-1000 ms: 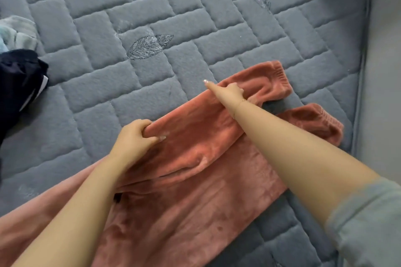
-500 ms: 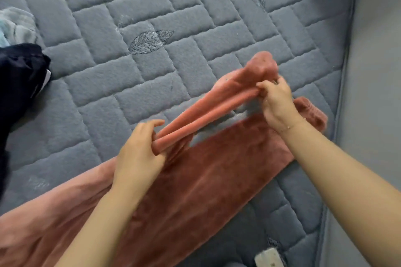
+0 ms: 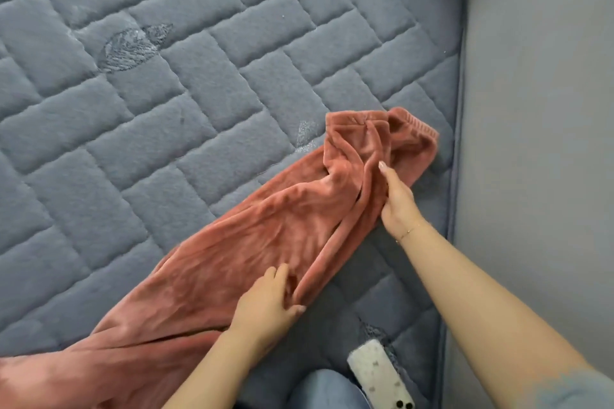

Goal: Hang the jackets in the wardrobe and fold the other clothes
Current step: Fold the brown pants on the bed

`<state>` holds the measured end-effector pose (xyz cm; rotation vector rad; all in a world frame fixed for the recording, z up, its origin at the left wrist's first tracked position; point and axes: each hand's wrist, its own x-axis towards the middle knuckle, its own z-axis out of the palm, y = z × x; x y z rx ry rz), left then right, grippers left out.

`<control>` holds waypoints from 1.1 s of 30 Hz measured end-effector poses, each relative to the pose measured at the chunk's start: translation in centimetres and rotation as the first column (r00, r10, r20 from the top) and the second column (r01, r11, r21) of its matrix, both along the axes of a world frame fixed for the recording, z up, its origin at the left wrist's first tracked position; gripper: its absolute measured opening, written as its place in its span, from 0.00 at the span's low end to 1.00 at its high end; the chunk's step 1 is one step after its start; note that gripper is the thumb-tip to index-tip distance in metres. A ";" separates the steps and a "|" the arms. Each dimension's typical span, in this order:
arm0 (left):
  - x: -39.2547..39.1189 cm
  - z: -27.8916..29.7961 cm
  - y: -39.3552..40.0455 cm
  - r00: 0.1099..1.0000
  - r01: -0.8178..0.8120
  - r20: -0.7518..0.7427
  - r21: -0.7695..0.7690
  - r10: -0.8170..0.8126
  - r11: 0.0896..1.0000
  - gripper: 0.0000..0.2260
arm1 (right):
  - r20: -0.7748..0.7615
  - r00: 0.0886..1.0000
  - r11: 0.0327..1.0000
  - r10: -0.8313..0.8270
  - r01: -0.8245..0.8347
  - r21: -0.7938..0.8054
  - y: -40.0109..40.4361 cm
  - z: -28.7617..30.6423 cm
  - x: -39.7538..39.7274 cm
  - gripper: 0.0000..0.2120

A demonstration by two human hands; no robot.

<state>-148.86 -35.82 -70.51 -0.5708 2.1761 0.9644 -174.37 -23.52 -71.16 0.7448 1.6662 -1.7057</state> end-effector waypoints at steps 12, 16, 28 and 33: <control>-2.6 1.4 1.2 0.972 -0.121 -0.189 0.116 0.142 0.986 0.21 | -0.022 0.981 0.981 -0.192 0.192 -0.012 3.4 0.3 -5.5 0.11; -8.5 1.0 -0.5 0.843 -0.344 -0.462 -0.065 0.277 0.937 0.15 | -0.095 0.995 0.999 -0.015 0.019 0.046 5.5 -1.2 -6.0 0.24; -18.6 -1.6 -6.1 0.789 -0.543 -0.405 -0.107 0.462 0.833 0.02 | -0.247 0.952 0.982 -0.179 0.187 0.010 5.4 -3.1 -8.8 0.06; -17.8 -2.3 -6.1 0.902 -0.408 -0.248 -0.219 0.354 0.886 0.13 | -0.295 0.935 0.950 -0.199 0.258 0.177 4.6 -2.9 -7.1 0.16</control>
